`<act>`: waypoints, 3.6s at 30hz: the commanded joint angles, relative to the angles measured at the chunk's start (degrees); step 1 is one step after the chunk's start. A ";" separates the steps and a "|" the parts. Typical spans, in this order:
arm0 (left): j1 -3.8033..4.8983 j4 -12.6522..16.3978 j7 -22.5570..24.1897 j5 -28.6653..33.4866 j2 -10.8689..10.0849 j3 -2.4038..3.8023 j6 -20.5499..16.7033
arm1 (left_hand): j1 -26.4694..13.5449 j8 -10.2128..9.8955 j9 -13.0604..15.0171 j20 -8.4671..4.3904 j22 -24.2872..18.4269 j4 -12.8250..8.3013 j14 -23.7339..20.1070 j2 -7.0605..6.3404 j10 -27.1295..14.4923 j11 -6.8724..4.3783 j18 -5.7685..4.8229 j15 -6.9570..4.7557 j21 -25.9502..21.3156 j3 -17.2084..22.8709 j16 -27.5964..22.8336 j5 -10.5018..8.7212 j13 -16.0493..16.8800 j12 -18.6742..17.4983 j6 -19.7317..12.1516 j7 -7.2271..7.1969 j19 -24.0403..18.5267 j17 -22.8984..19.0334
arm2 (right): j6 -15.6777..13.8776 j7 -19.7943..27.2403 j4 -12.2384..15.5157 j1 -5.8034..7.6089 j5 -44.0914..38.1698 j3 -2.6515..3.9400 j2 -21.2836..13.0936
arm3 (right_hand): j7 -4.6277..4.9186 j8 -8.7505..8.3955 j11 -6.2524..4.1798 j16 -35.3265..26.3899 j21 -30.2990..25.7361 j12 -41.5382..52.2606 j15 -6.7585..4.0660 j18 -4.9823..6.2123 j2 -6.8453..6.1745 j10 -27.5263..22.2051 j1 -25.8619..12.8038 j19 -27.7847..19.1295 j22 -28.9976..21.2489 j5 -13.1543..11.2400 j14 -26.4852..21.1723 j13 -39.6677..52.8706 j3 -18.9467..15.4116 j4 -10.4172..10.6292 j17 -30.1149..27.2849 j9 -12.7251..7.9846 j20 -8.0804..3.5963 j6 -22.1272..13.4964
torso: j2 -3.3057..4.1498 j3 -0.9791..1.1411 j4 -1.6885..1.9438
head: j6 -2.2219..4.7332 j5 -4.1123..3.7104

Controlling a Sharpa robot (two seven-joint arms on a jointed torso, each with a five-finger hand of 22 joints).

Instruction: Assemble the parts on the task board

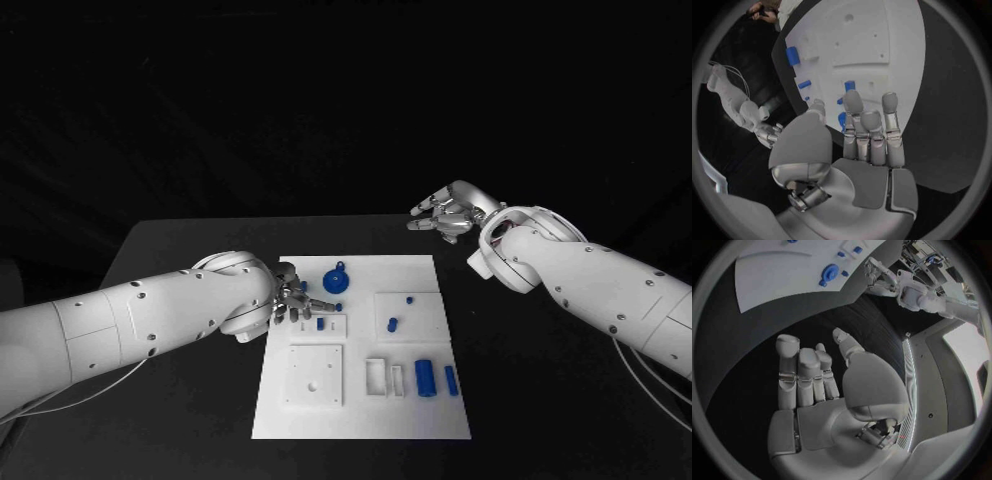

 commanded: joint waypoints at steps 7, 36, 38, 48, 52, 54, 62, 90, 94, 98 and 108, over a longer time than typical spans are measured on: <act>4.56 -5.13 1.43 8.50 -0.59 1.76 2.65 | 1.67 -0.09 -21.23 1.22 0.51 -10.48 -1.67 8.48 1.98 1.71 -0.69 1.50 -6.06 -1.93 -2.21 8.54 1.80 -8.37 -9.00 3.23 0.36 -5.23 | 0.21 0.58 -0.40 -0.10 0.38 0.03 -0.09 | 0.05 0.22 -0.02 -0.35 -0.31 -0.31 -0.02 0.81 0.05 -0.38 -0.42 2.55 3.73 0.62 -0.04 -0.10 -0.67 0.23 -0.06 -0.08 0.29 -0.63 | 0.01 0.02 -0.02 | 0.83 0.44; 4.64 -24.67 8.70 1.75 8.78 1.21 13.41 | 1.58 15.43 3.48 1.54 1.20 -10.83 -5.01 8.77 -3.36 1.22 -0.88 1.76 -7.37 -3.23 1.86 15.91 7.18 -4.00 -18.43 2.17 -0.34 -6.83 | -0.01 0.31 0.02 -0.10 0.41 0.03 0.20 | 0.30 0.20 0.09 -0.30 -0.17 -0.27 0.04 0.86 0.14 -0.15 -0.34 2.66 3.75 0.86 0.10 -0.12 -1.16 0.67 -0.05 -0.11 0.33 -1.80 | 1.11 -0.12 -1.10 | 2.11 1.58; 4.28 -25.43 9.31 1.65 9.28 1.13 13.49 | 1.58 16.19 4.54 1.48 1.21 -10.56 -4.96 8.98 -3.49 1.13 -0.88 1.68 -7.24 -3.11 2.21 16.50 7.25 -3.43 -18.64 2.02 -0.28 -6.89 | -0.03 0.28 0.11 -0.10 0.41 0.03 0.19 | 0.33 0.20 0.10 -0.32 -0.13 -0.29 0.05 0.86 0.12 -0.14 -0.30 2.67 3.76 0.88 0.10 -0.14 -1.21 0.67 -0.06 -0.11 0.34 -1.94 | 1.18 -0.15 -1.16 | 2.11 1.51; 2.61 -28.29 10.56 1.48 11.00 0.66 13.60 | 1.21 16.90 5.96 1.47 1.19 -9.41 -5.21 8.77 -4.17 1.10 -0.88 1.67 -6.88 -3.10 2.80 16.62 7.22 -2.11 -19.19 1.97 -0.39 -7.29 | -0.12 0.17 0.37 -0.10 0.41 0.03 0.14 | 0.36 0.22 0.13 -0.30 -0.21 -0.30 0.06 0.89 0.14 -0.13 -0.23 2.67 3.74 0.91 0.11 -0.14 -1.29 0.70 -0.05 -0.10 0.35 -2.09 | 1.42 -0.21 -1.38 | 2.19 1.36; 2.13 -28.92 10.98 1.82 11.36 0.58 13.78 | 1.02 16.31 5.41 1.50 1.18 -8.61 -5.26 8.39 -4.32 1.16 -0.88 1.73 -6.85 -2.76 2.86 16.00 6.95 -1.93 -19.11 2.08 -0.45 -7.56 | -0.13 0.13 0.42 -0.10 0.41 0.03 0.11 | 0.39 0.22 0.14 -0.31 -0.12 -0.33 0.08 0.91 0.14 -0.12 -0.16 2.69 3.75 0.91 0.11 -0.16 -1.44 0.76 -0.05 -0.10 0.38 -2.19 | 1.41 -0.19 -1.40 | 2.09 1.26; 1.90 -29.15 11.14 2.03 11.54 0.55 13.92 | 0.84 16.13 5.22 1.51 1.17 -8.15 -5.32 8.14 -4.37 1.19 -0.88 1.75 -6.87 -2.59 2.88 15.86 6.84 -1.88 -19.03 2.10 -0.48 -7.67 | -0.15 0.11 0.45 -0.10 0.41 0.03 0.10 | 0.39 0.22 0.14 -0.31 -0.12 -0.33 0.08 0.91 0.14 -0.12 -0.16 2.69 3.75 0.91 0.11 -0.16 -1.44 0.76 -0.05 -0.10 0.38 -2.19 | 1.45 -0.20 -1.39 | 2.09 1.21; 1.22 -30.11 11.43 2.49 12.32 0.51 14.06 | 0.83 15.52 4.65 1.57 1.17 -7.53 -5.41 7.92 -4.54 1.28 -0.87 1.81 -6.94 -2.14 2.91 15.69 6.63 -1.79 -19.11 2.25 -0.49 -7.90 | -0.16 0.07 0.56 -0.10 0.41 0.03 0.06 | 0.39 0.22 0.14 -0.31 -0.12 -0.33 0.08 0.91 0.14 -0.12 -0.16 2.69 3.75 0.91 0.11 -0.16 -1.44 0.76 -0.05 -0.10 0.38 -2.19 | 1.42 -0.24 -1.36 | 1.92 1.03; 1.08 -31.50 11.22 2.81 12.27 0.50 15.60 | 1.58 14.77 3.75 1.66 1.18 -11.17 -5.66 10.15 -4.72 1.40 -0.86 1.90 -7.13 -4.03 3.09 15.50 6.24 -1.59 -18.87 2.34 -0.60 -8.34 | -0.15 -0.01 0.47 -0.10 0.41 0.03 0.11 | 0.42 0.22 0.17 -0.33 -0.16 -0.38 0.09 0.94 0.20 -0.13 0.00 2.68 3.74 0.89 0.11 -0.17 -1.66 0.94 -0.06 -0.10 0.40 -2.33 | 1.42 -0.15 -1.27 | 1.74 0.81; 1.08 -31.50 11.25 2.99 12.21 0.50 15.63 | 1.73 14.73 3.67 1.67 1.17 -11.49 -5.66 10.34 -4.72 1.42 -0.86 1.91 -7.17 -4.07 3.08 15.53 6.18 -1.63 -18.85 2.34 -0.61 -8.39 | -0.13 -0.03 0.44 -0.10 0.41 0.03 0.13 | 0.42 0.22 0.17 -0.33 -0.16 -0.38 0.09 0.94 0.20 -0.13 0.00 2.68 3.74 0.89 0.11 -0.17 -1.66 0.94 -0.06 -0.10 0.40 -2.33 | 1.43 -0.19 -1.25 | 1.73 0.79; 1.08 -31.51 11.30 3.36 12.17 0.50 15.64 | 2.00 14.61 3.56 1.68 1.17 -12.18 -5.67 10.91 -4.71 1.43 -0.85 1.91 -7.21 -4.29 3.09 15.58 6.09 -1.69 -18.98 2.37 -0.59 -8.44 | -0.09 -0.05 0.41 -0.10 0.41 0.03 0.16 | 0.42 0.22 0.17 -0.33 -0.16 -0.38 0.09 0.94 0.20 -0.13 0.00 2.68 3.74 0.89 0.11 -0.17 -1.66 0.94 -0.06 -0.10 0.40 -2.33 | 1.43 -0.21 -1.25 | 1.71 0.79; 1.08 -31.44 11.56 4.79 12.24 0.50 15.50 | 4.16 10.08 -0.46 1.84 1.18 -14.80 -5.77 14.37 -4.84 1.68 -0.75 2.08 -7.37 -5.05 3.08 15.98 5.93 -1.81 -18.64 2.95 -0.63 -8.59 | 0.00 -0.07 0.34 -0.10 0.40 0.03 0.25 | 0.42 0.22 0.17 -0.33 -0.16 -0.38 0.09 0.94 0.20 -0.13 0.00 2.68 3.74 0.89 0.11 -0.17 -1.66 0.94 -0.06 -0.10 0.40 -2.33 | 1.44 -0.21 -1.24 | 1.62 0.86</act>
